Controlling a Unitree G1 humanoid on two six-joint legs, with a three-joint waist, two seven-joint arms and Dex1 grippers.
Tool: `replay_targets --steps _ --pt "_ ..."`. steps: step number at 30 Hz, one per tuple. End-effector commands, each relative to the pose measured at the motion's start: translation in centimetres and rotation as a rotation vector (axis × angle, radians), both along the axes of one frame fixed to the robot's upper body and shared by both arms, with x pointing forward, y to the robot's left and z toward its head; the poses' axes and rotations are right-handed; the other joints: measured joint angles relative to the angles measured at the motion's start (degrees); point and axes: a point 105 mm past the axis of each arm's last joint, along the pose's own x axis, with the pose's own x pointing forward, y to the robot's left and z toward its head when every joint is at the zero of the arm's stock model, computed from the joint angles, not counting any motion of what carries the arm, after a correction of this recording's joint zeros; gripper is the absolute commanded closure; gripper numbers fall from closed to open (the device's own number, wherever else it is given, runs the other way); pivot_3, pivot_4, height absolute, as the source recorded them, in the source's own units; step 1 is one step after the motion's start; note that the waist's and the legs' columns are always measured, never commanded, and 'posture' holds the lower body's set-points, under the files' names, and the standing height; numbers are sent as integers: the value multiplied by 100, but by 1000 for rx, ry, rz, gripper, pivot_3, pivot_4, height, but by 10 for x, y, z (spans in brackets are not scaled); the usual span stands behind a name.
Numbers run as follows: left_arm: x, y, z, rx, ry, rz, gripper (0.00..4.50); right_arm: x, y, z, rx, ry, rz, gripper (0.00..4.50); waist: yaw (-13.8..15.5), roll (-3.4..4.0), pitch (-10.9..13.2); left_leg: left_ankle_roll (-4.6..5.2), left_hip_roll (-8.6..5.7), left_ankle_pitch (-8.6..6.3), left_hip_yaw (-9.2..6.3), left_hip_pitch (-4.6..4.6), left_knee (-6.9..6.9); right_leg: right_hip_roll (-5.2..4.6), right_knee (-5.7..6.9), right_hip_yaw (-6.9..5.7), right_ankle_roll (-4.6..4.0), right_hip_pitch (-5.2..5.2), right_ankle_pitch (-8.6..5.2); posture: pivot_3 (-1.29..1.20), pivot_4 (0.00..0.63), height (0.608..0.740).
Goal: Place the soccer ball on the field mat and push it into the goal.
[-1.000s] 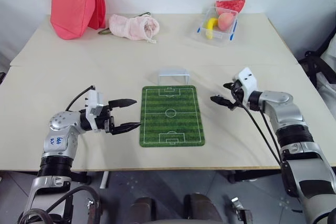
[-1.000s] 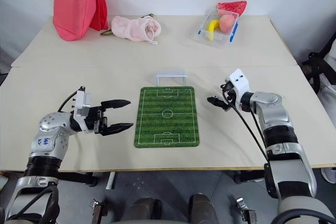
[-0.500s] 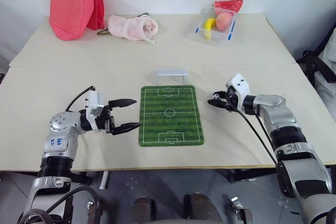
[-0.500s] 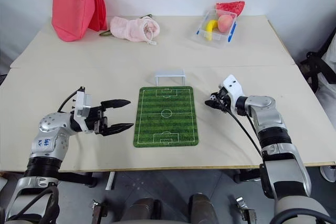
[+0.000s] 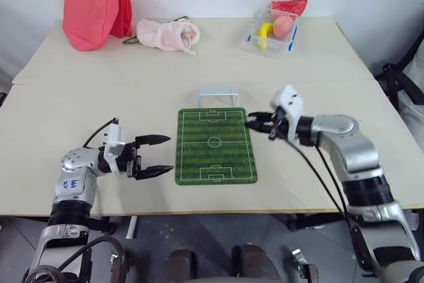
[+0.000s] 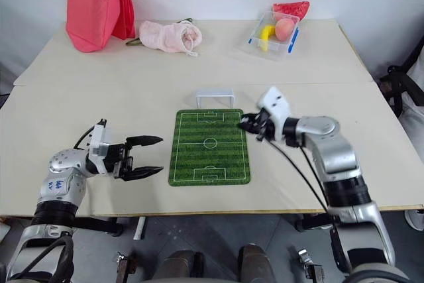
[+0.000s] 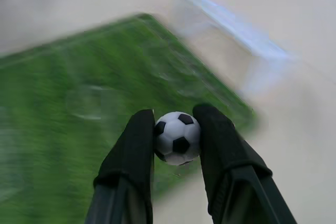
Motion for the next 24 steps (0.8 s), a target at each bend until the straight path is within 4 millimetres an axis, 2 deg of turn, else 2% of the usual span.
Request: replay_targets --steps 1,4,10,12,24 --pt "-14 9 -10 64 -23 -74 0 -42 45 -15 -11 71 179 3654 1 0 0 0 0 0 0 0 -2 0 -3 1 0 0 0 0 150 740" --pt "-12 13 -9 66 -31 -53 0 -55 58 -29 -32 106 224 3654 3 -2 1 0 -2 0 -1 0 -1 -1 -12 2 0 -1 0 0 150 740" --pt "-4 26 5 4 -69 38 0 -52 66 -38 -62 119 242 3654 5 -12 4 4 -19 -1 -7 0 11 -12 -16 3 2 3 1 0 150 740" --pt "-5 31 4 10 -68 51 0 -50 69 -40 -64 123 250 3654 2 -12 4 4 -19 -1 -7 0 7 -12 -15 2 2 0 1 0 150 740" --pt "-10 33 4 13 -73 65 0 -43 60 -45 -60 129 239 3654 -2 -13 4 3 -18 0 -8 0 -1 -11 -13 -1 2 -2 1 0 150 740"
